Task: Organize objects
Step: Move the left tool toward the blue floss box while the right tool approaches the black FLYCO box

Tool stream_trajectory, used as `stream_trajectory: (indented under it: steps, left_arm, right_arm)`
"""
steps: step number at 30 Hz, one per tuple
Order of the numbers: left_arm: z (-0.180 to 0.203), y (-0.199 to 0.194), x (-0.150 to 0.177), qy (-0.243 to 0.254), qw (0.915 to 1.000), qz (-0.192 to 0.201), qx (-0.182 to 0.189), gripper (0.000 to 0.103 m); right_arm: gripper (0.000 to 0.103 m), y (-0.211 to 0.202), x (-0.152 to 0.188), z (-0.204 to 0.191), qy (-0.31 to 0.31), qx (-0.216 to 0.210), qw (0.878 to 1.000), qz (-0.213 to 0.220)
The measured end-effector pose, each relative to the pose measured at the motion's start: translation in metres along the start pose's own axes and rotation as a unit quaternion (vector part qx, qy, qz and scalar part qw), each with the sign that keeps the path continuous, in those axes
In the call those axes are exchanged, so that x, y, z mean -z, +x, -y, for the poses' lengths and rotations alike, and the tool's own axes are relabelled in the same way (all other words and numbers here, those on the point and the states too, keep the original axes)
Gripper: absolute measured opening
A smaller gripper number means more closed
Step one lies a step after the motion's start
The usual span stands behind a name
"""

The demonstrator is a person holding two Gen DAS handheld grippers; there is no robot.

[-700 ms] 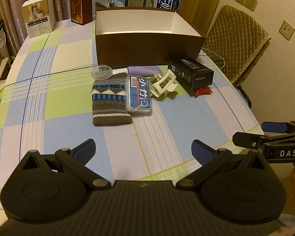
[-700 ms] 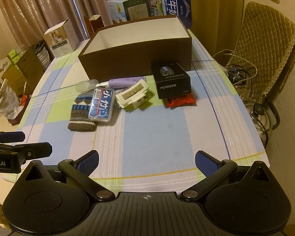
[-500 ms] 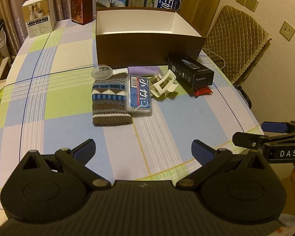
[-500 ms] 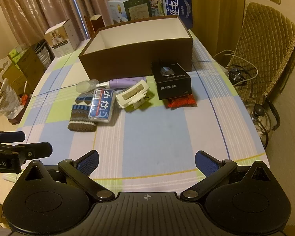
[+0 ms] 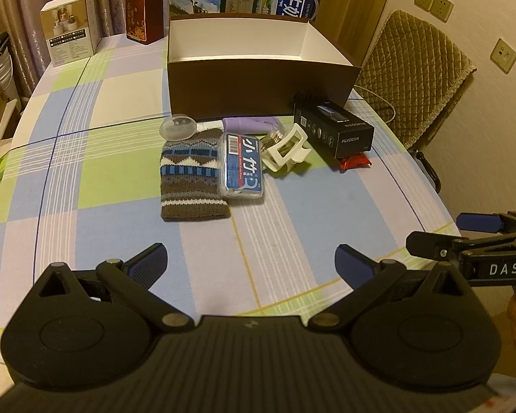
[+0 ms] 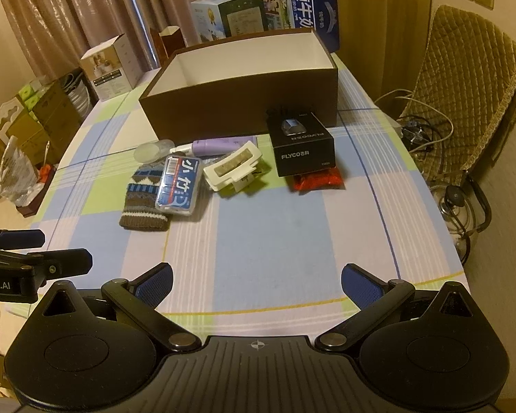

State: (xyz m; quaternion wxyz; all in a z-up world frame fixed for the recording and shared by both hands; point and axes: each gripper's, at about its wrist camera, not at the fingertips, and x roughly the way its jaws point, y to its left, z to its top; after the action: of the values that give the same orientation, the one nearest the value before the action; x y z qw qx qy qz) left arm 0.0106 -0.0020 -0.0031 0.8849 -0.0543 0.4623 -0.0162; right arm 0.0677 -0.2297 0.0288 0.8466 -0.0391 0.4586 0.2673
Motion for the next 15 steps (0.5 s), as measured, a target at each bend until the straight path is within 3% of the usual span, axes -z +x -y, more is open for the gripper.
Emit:
stream_trajectory:
  steps: [15]
  left_arm:
    - [0.0047, -0.0021, -0.0033, -0.003, 1.0, 0.001, -0.004, 0.102]
  right_arm:
    - [0.101, 0.0002, -0.0055, 0.0051, -0.006, -0.005, 1.0, 0.0]
